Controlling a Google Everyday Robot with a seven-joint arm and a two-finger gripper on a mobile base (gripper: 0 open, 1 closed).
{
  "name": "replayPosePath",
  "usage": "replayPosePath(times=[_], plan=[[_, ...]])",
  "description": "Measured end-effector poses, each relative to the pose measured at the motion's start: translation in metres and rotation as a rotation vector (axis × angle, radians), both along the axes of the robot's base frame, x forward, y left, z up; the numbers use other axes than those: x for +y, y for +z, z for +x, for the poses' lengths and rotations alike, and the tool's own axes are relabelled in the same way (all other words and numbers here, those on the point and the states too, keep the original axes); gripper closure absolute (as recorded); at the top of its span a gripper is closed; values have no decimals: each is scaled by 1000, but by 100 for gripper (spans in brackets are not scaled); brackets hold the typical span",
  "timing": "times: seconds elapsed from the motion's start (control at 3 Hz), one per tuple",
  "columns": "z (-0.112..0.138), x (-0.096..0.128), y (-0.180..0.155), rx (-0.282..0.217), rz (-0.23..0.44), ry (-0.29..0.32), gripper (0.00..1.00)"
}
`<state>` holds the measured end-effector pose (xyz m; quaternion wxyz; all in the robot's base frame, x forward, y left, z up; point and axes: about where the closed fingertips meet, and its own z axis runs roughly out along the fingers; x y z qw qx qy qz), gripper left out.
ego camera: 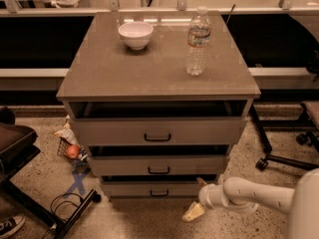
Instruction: Open bottom drawer
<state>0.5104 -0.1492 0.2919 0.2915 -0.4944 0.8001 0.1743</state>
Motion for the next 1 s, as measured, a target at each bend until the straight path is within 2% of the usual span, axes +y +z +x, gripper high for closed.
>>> replayPosePath(times=[0.33, 0.67, 1.0], plan=[[31, 0, -27, 17, 3, 29, 0], [45, 1, -41, 16, 7, 44, 0], [51, 1, -87, 59, 8, 39, 0]])
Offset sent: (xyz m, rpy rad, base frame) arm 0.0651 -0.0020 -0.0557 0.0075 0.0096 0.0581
